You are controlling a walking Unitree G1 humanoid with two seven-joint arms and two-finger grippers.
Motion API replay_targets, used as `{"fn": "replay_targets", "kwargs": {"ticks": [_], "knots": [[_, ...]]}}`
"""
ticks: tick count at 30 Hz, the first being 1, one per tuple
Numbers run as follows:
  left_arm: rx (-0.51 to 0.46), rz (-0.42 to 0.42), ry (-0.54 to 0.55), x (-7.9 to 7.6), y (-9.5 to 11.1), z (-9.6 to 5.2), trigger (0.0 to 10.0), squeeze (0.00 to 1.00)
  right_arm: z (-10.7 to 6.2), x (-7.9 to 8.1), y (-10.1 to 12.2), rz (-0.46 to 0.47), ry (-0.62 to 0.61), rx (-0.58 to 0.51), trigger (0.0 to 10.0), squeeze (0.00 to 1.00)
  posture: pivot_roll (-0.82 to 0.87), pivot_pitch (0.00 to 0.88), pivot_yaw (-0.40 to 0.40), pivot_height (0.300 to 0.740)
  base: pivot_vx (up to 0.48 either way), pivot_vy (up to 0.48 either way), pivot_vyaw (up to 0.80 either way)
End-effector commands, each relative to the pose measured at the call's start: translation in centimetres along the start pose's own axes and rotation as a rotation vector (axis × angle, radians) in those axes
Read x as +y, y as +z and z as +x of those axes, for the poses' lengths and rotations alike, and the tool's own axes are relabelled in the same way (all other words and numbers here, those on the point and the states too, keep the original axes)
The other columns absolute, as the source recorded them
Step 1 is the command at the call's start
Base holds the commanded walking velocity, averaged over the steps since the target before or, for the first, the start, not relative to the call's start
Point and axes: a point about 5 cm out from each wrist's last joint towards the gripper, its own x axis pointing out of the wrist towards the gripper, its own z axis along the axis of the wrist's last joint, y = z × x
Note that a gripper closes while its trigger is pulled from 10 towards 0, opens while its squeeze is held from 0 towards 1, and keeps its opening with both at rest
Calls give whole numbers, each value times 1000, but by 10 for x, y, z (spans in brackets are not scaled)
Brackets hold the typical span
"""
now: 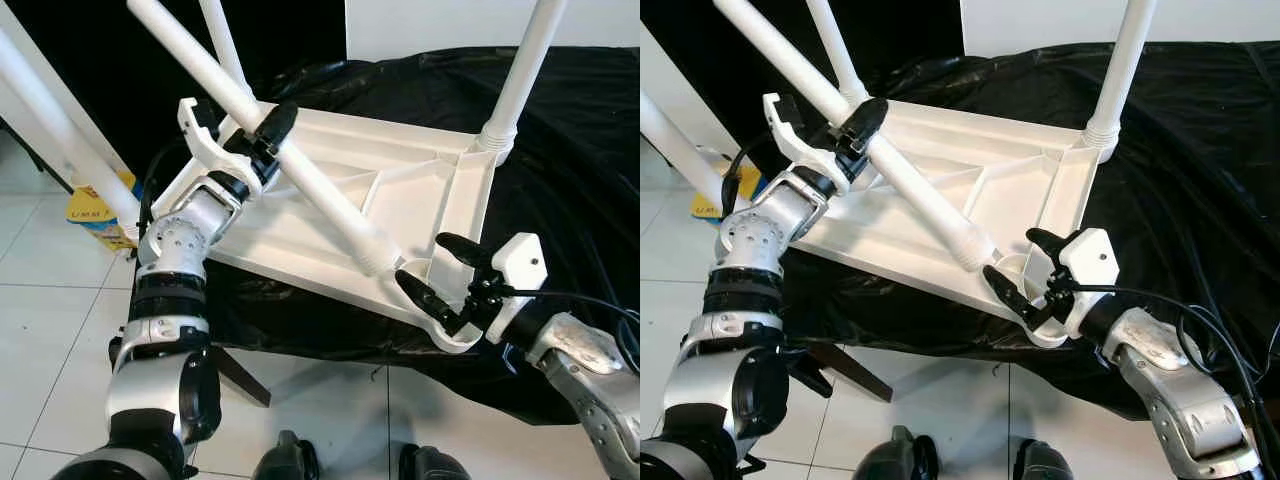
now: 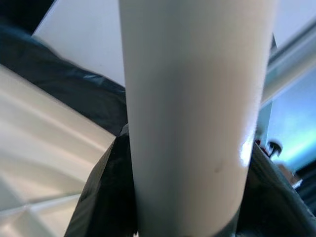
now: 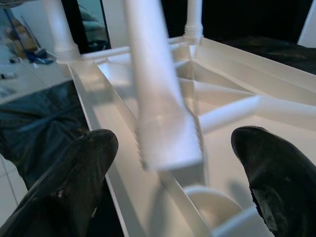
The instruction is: Building children table
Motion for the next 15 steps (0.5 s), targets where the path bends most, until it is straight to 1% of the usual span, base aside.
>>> {"fn": "replay_targets", "kwargs": {"ticks": [1,2,3,4,5,6,7,9,10,11,12,13,15], "knots": [[0,67,-170,-16,1,2,10000,0,4,4,-2,30,15,6,10000,0,-13,134,84,740,0,0,0],[6,96,-187,-23,-1,6,10000,0,9,3,0,29,7,-12,10000,0,-8,132,82,740,0,0,0],[6,96,-187,-23,-1,6,10000,0,9,3,0,29,7,-12,10000,0,-8,132,82,740,0,0,0],[8,112,-198,-27,-2,8,10000,0,12,2,2,26,0,-23,10000,0,-8,132,82,740,0,0,0],[13,133,-219,-35,-4,11,10000,0,17,0,4,20,-19,-35,10000,0,-5,130,80,740,0,0,0],[13,133,-219,-35,-4,11,10000,0,17,0,4,20,-19,-35,10000,0,-5,130,80,740,0,0,0],[19,155,-242,-43,-6,14,10000,0,23,-2,5,9,-45,-39,10000,0,-1,126,78,740,0,0,0],[19,155,-242,-43,-6,14,10000,0,23,-2,5,9,-45,-39,10000,0,-1,126,78,740,0,0,0],[27,184,-269,-52,-10,18,10000,0,30,-4,7,-3,-74,-45,10000,0,2,124,76,740,0,0,0],[36,221,-295,-62,-13,21,10000,0,36,-7,6,-16,-116,-16,10000,0,3,122,74,740,0,0,0],[36,221,-295,-62,-13,21,10000,0,36,-7,6,-16,-116,-16,10000,0,3,122,74,740,0,0,0],[43,258,-317,-71,-17,23,10000,0,42,-9,5,-24,-147,1,10000,0,4,120,75,740,0,0,0],[54,311,-345,-82,-23,24,10000,0,48,-13,2,-34,-188,38,10000,0,5,117,74,740,0,0,0]]}}
